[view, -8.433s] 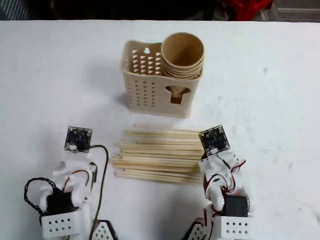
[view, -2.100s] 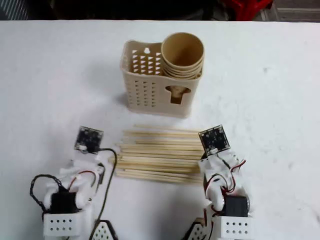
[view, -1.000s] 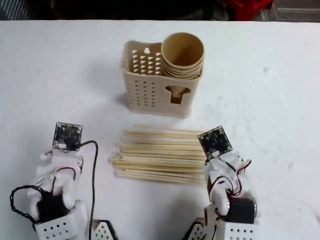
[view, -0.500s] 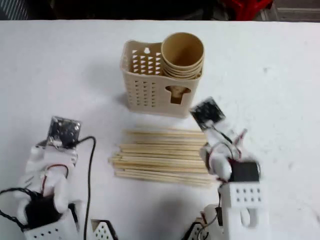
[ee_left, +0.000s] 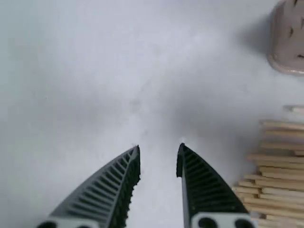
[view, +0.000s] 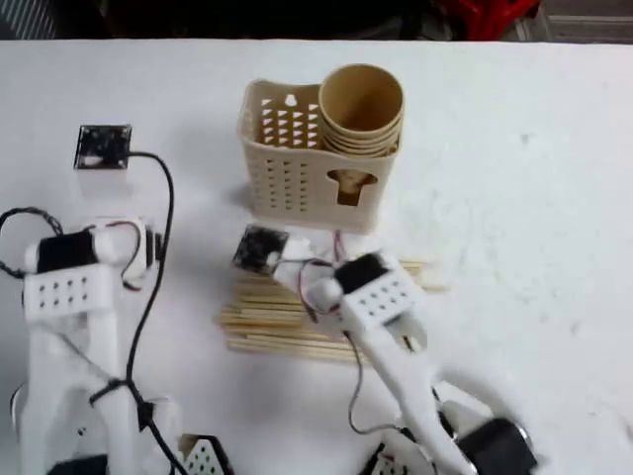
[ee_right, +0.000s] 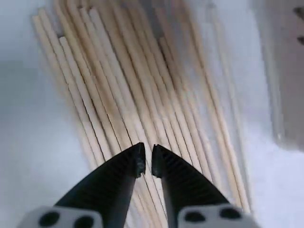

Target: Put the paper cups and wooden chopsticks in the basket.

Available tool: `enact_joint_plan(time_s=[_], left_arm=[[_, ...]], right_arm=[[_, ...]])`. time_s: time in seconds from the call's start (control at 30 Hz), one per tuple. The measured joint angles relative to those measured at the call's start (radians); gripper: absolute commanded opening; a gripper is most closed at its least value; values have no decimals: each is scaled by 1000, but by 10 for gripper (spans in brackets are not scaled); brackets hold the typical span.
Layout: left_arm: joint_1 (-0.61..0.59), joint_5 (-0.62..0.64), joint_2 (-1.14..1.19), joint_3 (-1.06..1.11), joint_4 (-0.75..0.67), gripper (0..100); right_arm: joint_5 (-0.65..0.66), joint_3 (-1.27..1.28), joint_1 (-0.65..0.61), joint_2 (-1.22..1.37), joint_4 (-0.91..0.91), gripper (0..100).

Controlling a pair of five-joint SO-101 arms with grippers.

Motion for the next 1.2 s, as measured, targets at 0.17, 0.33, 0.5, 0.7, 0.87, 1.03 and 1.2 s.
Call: enact_joint_plan(time_s=[0.17, 0.33, 0.5, 0.7, 0.87, 1.03, 1.2], left_arm=[[-23, 89, 43, 80, -152, 199], [-46, 115, 44, 147, -244, 203], [-46, 115, 46, 161, -256, 203], [-48, 115, 46, 161, -256, 203], [-48, 115, 46, 161, -256, 203], [-48, 115, 46, 161, -256, 203], [-48, 115, 52, 161, -256, 203]], right_arm=[[80, 0, -15, 163, -94, 98], [54, -5, -17, 204, -175, 33], [32, 6, -17, 207, -232, 17], [12, 8, 20, 183, -235, 16], [-17, 9, 72, 37, -183, 16], [-25, 9, 74, -83, -115, 16], [-25, 14, 104, -68, -117, 30]])
